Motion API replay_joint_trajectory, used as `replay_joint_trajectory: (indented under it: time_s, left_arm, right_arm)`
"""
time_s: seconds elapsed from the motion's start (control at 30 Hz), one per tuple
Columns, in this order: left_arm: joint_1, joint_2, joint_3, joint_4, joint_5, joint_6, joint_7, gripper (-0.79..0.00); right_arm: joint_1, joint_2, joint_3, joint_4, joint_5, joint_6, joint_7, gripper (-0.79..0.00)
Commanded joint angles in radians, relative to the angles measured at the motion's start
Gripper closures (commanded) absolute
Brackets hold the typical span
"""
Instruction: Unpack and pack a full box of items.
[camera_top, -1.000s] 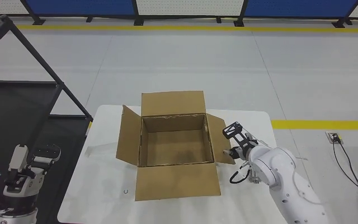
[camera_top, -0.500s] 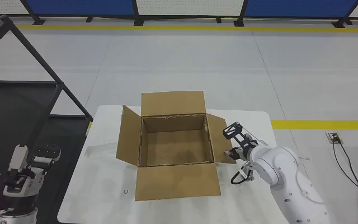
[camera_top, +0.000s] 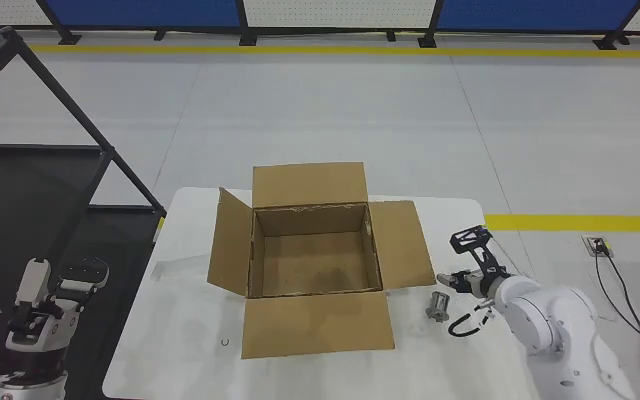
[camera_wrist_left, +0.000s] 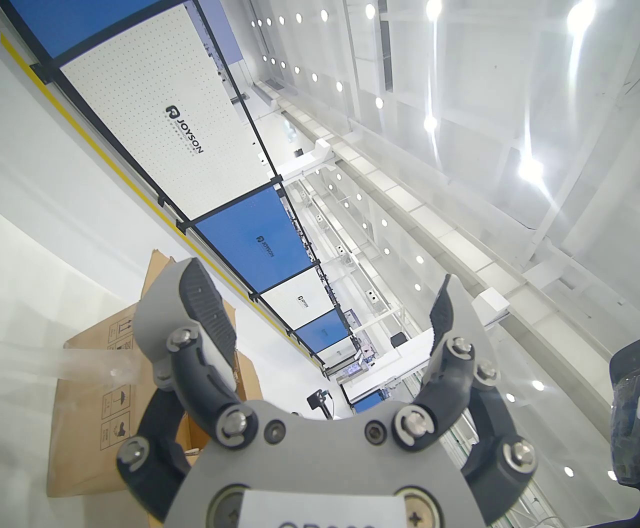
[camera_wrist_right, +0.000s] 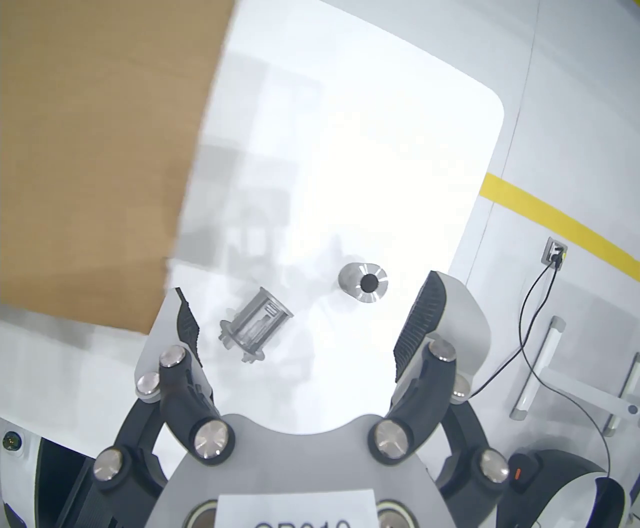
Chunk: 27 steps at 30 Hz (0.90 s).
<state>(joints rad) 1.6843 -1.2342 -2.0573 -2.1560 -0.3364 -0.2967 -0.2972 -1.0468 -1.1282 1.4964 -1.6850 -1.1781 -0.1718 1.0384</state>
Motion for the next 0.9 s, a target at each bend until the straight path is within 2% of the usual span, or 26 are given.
replay_joint_trajectory:
  time_s: [0.0, 0.27, 0.43, 0.53, 0.7, 0.87]
  left_arm:
    - [0.000, 0.000, 0.000, 0.000, 0.000, 0.000, 0.000, -0.785]
    - [0.000, 0.000, 0.000, 0.000, 0.000, 0.000, 0.000, -0.785]
    - [0.000, 0.000, 0.000, 0.000, 0.000, 0.000, 0.000, -0.785]
    - [0.000, 0.000, 0.000, 0.000, 0.000, 0.000, 0.000, -0.785]
    - [0.000, 0.000, 0.000, 0.000, 0.000, 0.000, 0.000, -0.785]
    - [0.000, 0.000, 0.000, 0.000, 0.000, 0.000, 0.000, -0.785]
  right_arm:
    - [0.009, 0.003, 0.024, 0.049, 0.013, -0.010, -0.008, -0.785]
    - [0.116, 0.004, 0.004, 0.274, 0.053, -0.048, -0.038, -0.785]
    - [0.148, 0.007, 0.000, 0.332, 0.116, -0.125, -0.039, -0.785]
    - [0.122, 0.013, 0.019, 0.297, 0.156, -0.168, -0.054, -0.785]
    - [0.025, 0.025, 0.062, 0.162, 0.183, -0.161, -0.014, -0.785]
    - [-0.075, 0.038, 0.109, 0.030, 0.239, -0.175, 0.096, -0.785]
